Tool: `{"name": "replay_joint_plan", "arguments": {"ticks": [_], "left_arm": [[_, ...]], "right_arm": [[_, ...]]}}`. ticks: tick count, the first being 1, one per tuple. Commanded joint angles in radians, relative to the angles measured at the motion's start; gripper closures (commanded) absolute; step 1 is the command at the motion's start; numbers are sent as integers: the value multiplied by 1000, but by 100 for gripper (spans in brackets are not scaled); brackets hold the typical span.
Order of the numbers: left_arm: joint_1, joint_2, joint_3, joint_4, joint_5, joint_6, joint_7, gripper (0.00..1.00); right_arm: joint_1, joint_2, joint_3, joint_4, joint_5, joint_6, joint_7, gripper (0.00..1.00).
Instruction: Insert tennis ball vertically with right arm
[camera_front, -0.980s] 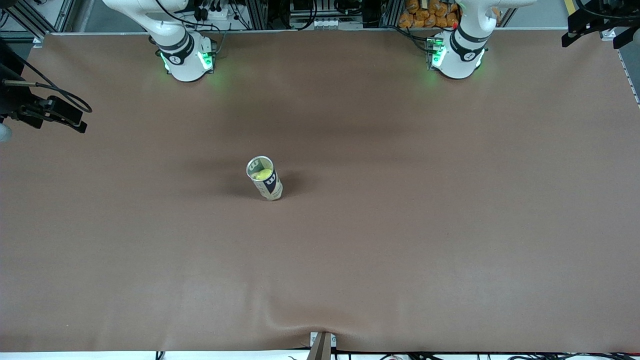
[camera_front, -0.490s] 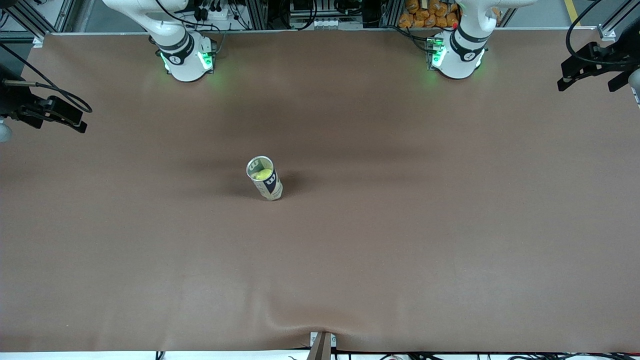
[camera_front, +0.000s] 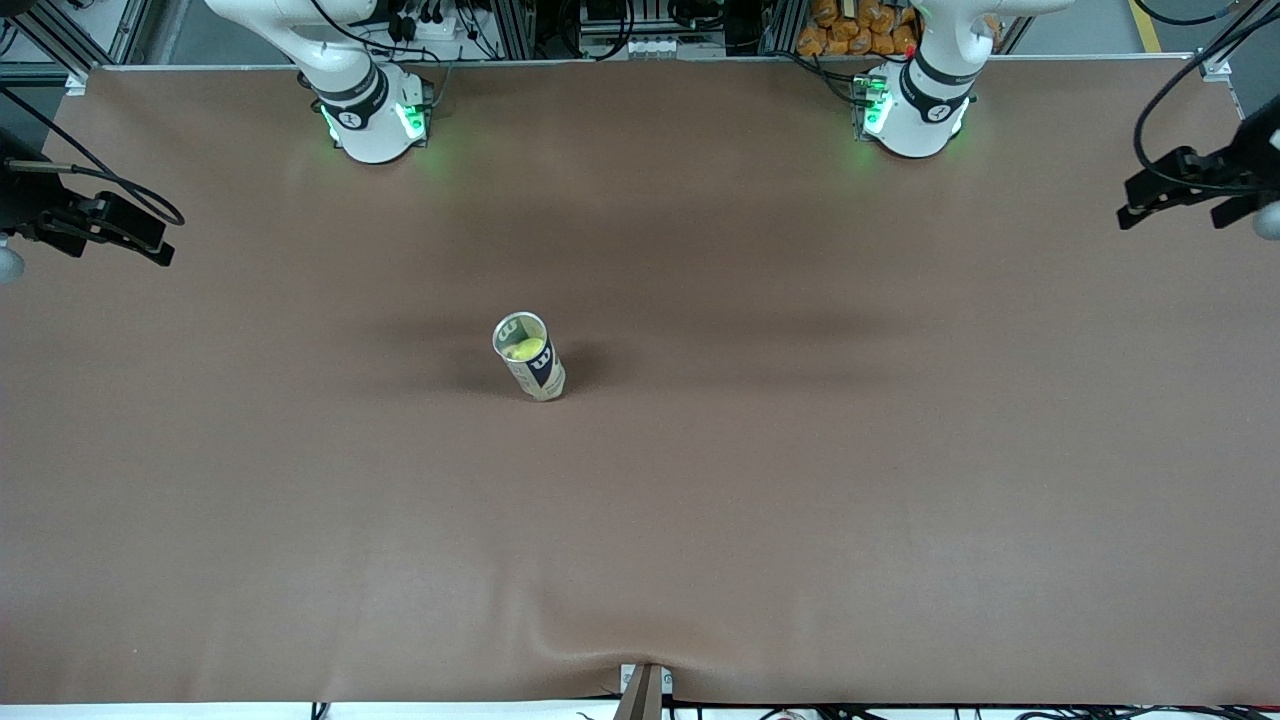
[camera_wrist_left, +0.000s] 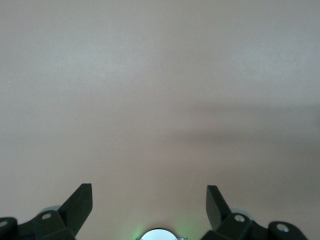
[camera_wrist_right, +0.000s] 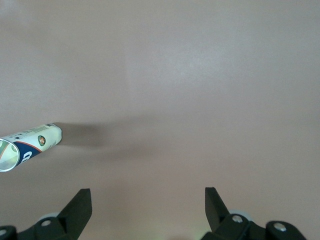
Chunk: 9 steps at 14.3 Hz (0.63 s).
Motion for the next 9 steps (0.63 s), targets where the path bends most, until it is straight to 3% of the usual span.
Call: {"name": "replay_joint_plan", "arguments": {"ticks": [1,9], "left_arm": [[-13,-9,12,-8,11,13,5,0],[-15,-12,-3,-5,8,-10,-40,0]], "right_arm": [[-13,-4,10,3,13,1,10,0],[-13,-3,10,3,12,-2,9,0]]}}
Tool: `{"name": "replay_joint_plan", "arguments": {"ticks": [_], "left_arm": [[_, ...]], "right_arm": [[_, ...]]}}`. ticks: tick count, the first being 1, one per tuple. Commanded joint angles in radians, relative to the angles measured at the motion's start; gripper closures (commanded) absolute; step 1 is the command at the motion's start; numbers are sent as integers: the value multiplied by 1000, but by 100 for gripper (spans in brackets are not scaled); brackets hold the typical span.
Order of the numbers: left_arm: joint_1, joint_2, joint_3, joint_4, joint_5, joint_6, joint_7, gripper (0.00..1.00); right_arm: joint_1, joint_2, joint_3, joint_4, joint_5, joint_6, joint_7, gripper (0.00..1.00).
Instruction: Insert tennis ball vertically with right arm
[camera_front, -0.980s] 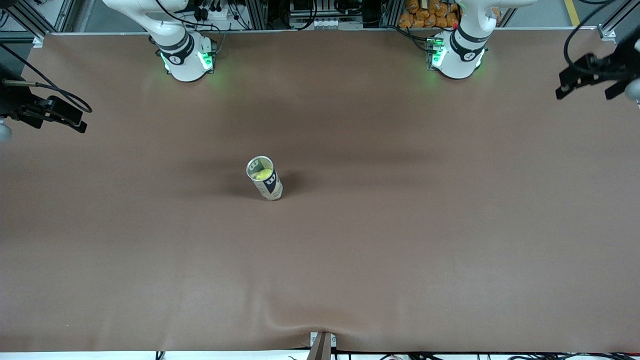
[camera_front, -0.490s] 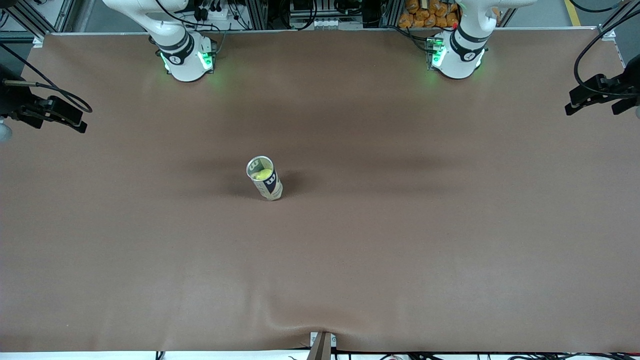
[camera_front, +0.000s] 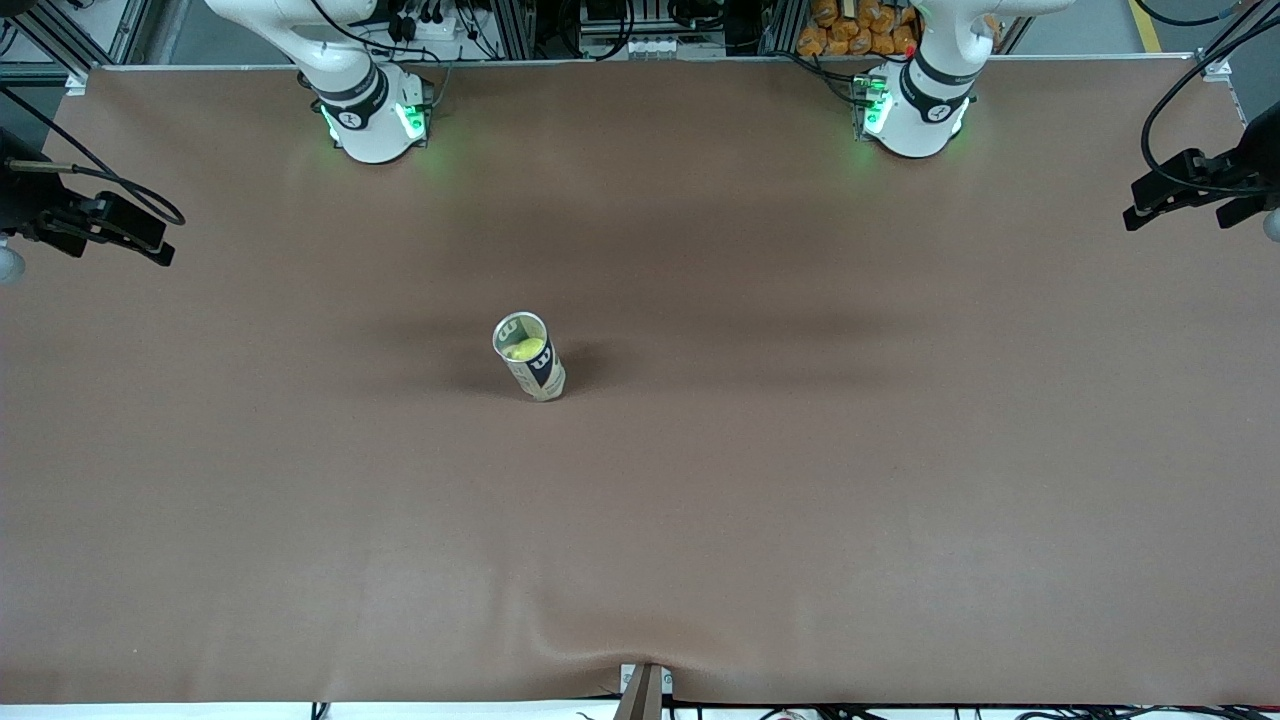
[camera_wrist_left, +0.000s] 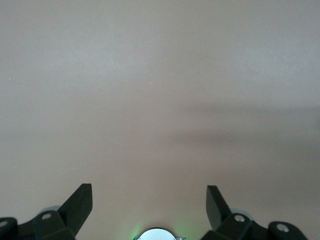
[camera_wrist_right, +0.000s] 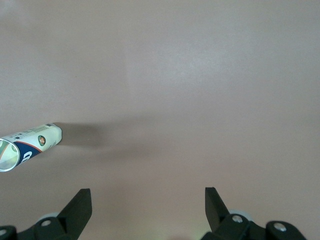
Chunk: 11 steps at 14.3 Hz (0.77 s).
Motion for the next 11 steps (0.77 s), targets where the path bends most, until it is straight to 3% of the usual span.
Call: {"name": "replay_joint_plan", "arguments": {"ticks": [1,11], "left_arm": [[-5,-12,-2,-5,8,-7,-15,0],[-5,-5,0,1,-4,-8,14,0]], "right_arm": [[-13,-4,10,3,12,-2,9,0],[-10,5,10,6,7,5,10,0]]}}
